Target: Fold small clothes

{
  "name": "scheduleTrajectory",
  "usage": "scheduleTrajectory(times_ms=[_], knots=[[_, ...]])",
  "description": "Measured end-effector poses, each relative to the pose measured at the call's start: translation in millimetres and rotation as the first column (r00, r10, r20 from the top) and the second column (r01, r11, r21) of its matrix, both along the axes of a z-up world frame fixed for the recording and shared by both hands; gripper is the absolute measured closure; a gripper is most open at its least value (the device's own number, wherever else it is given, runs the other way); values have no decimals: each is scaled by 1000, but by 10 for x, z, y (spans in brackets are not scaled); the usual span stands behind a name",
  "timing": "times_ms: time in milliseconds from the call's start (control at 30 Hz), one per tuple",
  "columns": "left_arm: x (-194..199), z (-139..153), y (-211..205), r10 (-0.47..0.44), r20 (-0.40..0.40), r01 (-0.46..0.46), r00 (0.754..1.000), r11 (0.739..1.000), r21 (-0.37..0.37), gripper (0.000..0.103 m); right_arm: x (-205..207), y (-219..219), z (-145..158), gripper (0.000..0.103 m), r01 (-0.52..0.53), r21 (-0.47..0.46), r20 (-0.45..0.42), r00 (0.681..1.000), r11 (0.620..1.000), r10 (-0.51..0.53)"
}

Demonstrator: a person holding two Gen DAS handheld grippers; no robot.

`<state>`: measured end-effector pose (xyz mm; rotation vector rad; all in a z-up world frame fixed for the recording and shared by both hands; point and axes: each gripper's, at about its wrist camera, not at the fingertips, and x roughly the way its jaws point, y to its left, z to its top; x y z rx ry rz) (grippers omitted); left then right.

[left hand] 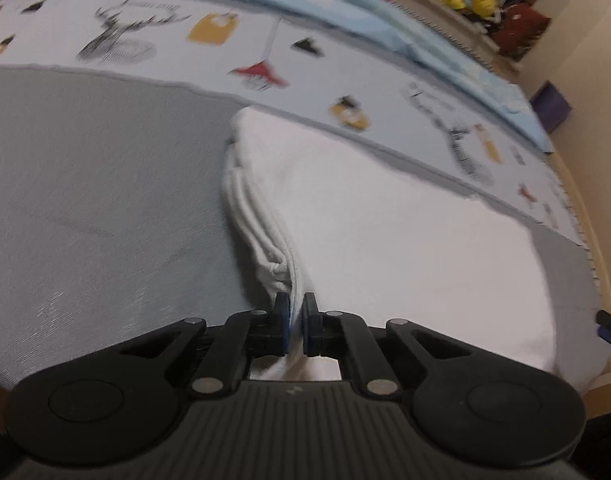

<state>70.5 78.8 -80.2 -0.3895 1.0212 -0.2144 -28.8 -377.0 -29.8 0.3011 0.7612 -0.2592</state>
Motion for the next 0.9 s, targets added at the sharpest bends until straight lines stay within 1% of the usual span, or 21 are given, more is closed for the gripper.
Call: scheduleTrajectory(times_ms=[33,100,133,167,233,300,400,467,500,533,567,633,667,733,800,833,867,900], knots=[[-7,94,-68,-8,16,8,1000,1000,-11,97,-16,-53,25,54,21,-6,16,1000,1000,-21],[-14,332,-263,-36,60,38,998,999,-35,98,-48,-178,62,60,66,-11,45,997,998,-66],[-3,428,-370,-51,77,54,996,998,-43,98,-66,-252,74,68,92,-9,58,994,996,-91],[14,551,-529,-72,97,78,993,996,-52,98,-86,-330,81,71,119,-4,68,991,993,-119],[44,768,-880,-120,133,128,984,990,-55,98,-128,-468,75,72,169,9,79,982,986,-169],[72,996,-1361,-181,178,193,967,980,-50,98,-172,-616,47,72,211,34,80,974,977,-214],[63,1216,-2165,-277,206,291,938,956,-38,98,-216,-763,-5,72,235,72,69,968,969,-240],[45,1264,-2665,-332,204,344,921,939,-24,97,-225,-829,-31,70,228,100,69,969,968,-236],[42,1255,-2902,-374,191,387,908,922,-34,96,-226,-855,-48,69,220,121,67,971,968,-229],[44,1253,-3108,-429,178,445,886,894,-58,95,-224,-879,-69,69,211,148,64,973,966,-222],[25,1267,-3196,-448,190,467,874,882,-65,91,-231,-886,-83,69,203,171,60,974,964,-216],[-13,1318,-3213,-431,254,456,866,889,-45,88,-217,-885,-129,65,169,232,49,981,958,-185],[-14,1288,-3149,-422,257,448,869,893,-48,88,-218,-879,-151,61,149,263,42,985,953,-165],[47,1132,-2949,-392,213,412,895,910,-57,88,-144,-823,-234,57,84,332,8,996,940,-92],[75,882,-2669,-359,146,369,922,929,-42,88,-58,-730,-339,55,22,403,-38,999,915,-7],[69,762,-2549,-345,118,351,931,936,-34,88,-3,-659,-402,55,-10,435,-67,997,900,43],[41,632,-2426,-331,90,335,939,942,-29,88,52,-571,-464,55,-38,447,-104,990,894,94],[14,531,-2319,-324,71,326,943,945,-30,88,99,-480,-518,54,-60,438,-149,979,897,138]])
